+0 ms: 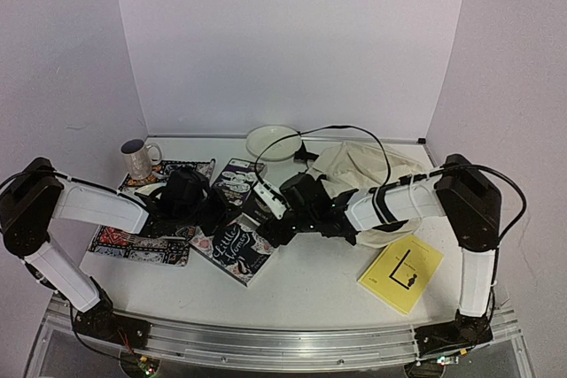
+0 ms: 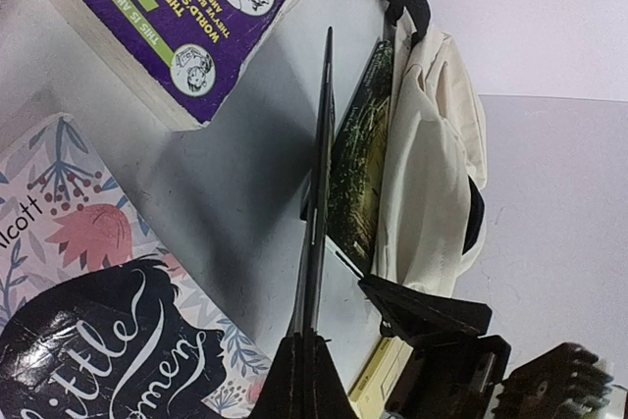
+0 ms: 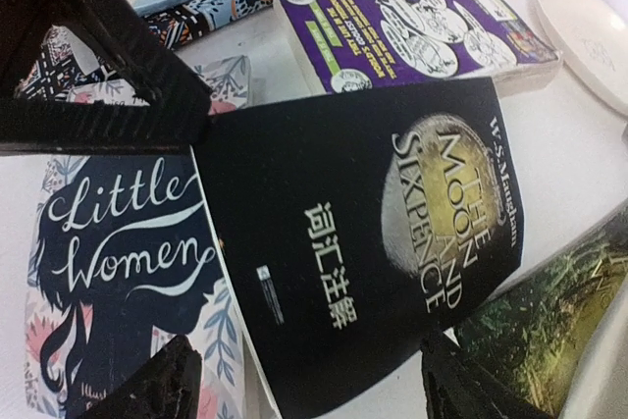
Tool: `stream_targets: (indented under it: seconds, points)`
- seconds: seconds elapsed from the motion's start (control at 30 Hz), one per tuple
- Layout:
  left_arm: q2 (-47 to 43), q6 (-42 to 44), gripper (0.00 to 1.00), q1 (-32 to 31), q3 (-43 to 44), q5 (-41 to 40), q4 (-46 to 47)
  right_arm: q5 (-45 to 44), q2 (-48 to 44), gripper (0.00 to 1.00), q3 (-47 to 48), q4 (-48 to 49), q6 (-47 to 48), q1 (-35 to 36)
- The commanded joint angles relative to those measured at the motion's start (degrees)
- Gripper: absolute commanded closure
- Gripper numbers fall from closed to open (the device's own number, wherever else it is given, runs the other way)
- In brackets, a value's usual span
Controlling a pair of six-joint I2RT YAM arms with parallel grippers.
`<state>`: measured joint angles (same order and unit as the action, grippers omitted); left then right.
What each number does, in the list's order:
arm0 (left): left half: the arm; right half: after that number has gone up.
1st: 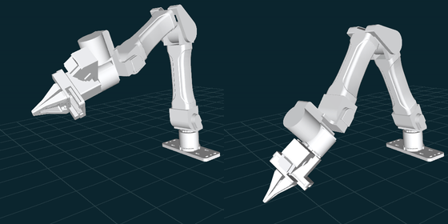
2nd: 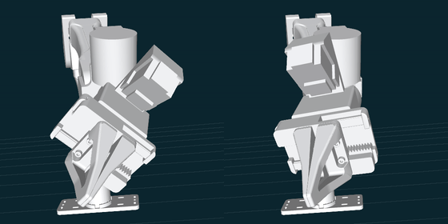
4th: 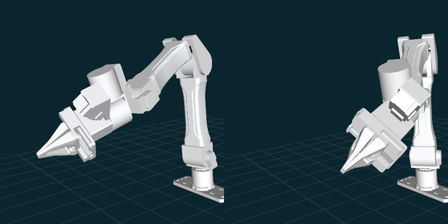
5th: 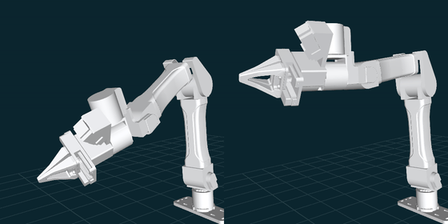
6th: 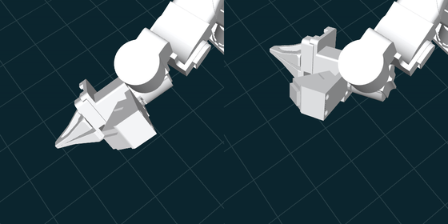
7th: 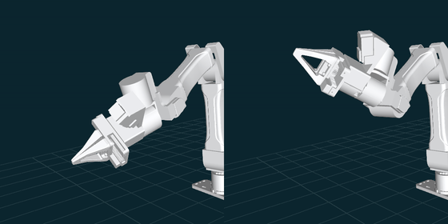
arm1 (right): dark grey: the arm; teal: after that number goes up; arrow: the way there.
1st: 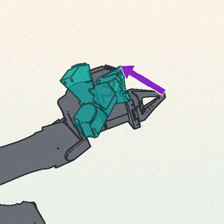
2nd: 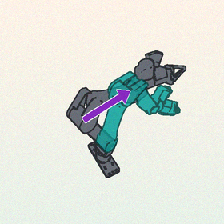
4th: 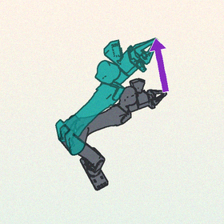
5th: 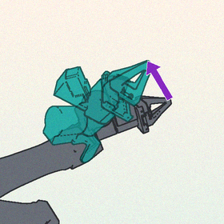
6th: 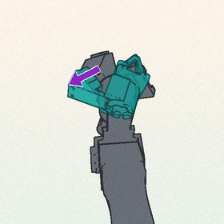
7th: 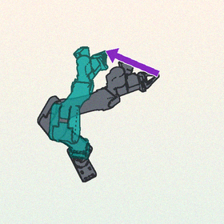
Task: Pack the student bag
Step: Pass from the right arm to the left
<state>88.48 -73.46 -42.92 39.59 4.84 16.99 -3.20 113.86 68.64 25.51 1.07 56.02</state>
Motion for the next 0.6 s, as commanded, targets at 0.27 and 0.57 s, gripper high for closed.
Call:
stream_targets:
  seconds: [0.27,0.57]
  points:
    - [-3.7,-2.4,1.00,0.1,0.1,2.0,2.2,-16.9,6.1,0.35,4.6,2.7,10.4,3.2]
    - [-2.2,-3.2,0.98,0.1,-0.5,1.8,2.1,-17.4,3.9,0.74,2.5,3.7,11.1,4.8]
